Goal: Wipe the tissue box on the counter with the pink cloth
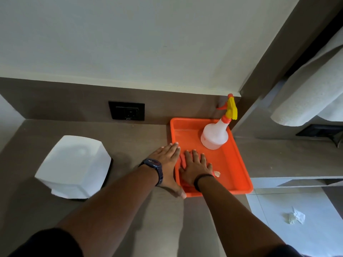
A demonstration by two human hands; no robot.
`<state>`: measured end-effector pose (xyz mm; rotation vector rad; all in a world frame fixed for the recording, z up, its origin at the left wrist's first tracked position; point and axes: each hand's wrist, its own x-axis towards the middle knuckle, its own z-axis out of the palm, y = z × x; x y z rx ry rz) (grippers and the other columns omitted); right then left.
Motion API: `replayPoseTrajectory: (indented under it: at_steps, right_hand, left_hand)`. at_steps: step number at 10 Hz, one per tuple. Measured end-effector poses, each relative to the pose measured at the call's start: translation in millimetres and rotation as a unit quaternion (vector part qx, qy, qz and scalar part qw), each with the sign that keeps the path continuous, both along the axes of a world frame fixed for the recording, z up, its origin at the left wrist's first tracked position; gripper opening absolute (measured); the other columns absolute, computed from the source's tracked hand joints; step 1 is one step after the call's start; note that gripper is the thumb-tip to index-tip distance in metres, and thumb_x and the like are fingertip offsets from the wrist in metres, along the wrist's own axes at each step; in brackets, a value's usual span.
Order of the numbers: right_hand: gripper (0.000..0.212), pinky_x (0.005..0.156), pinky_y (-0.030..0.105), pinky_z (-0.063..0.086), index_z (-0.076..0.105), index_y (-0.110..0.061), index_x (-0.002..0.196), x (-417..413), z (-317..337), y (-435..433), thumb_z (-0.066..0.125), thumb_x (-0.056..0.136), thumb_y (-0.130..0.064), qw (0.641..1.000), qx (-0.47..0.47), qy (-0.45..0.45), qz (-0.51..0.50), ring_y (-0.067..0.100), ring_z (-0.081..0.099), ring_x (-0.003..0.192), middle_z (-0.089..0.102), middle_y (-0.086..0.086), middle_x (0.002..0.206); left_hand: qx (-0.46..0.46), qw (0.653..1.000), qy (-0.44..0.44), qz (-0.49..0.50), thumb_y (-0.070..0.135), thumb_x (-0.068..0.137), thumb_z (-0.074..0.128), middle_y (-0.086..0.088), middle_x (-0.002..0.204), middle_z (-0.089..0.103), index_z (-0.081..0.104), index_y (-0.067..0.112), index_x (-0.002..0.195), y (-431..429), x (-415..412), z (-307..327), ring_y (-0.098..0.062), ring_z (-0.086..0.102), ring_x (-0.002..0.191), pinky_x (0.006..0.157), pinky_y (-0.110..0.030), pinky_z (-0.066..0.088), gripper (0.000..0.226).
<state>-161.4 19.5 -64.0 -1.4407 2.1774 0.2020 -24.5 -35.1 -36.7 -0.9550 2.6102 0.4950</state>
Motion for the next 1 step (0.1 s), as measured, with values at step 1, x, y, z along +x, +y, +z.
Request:
replayPoseTrajectory:
  at_steps: [1]
  right_hand:
    - [0.085, 0.121, 0.059, 0.006, 0.002, -0.026, 0.158, -2.2, 10.5, -3.2, 0.052, 0.093, -0.048, 0.999, -0.032, -0.016, -0.022, 0.035, -0.006, 0.154, -0.005, 0.007, 0.169]
  left_hand:
    - [-0.003, 1.000, 0.007, 0.008, 0.088, 0.042, 0.065, -0.007, 0.159, -0.018, -0.016, 0.017, 0.148, 0.7, 1.7, 13.2, -0.026, -0.014, 0.146, 0.120, -0.047, 0.002, 0.151]
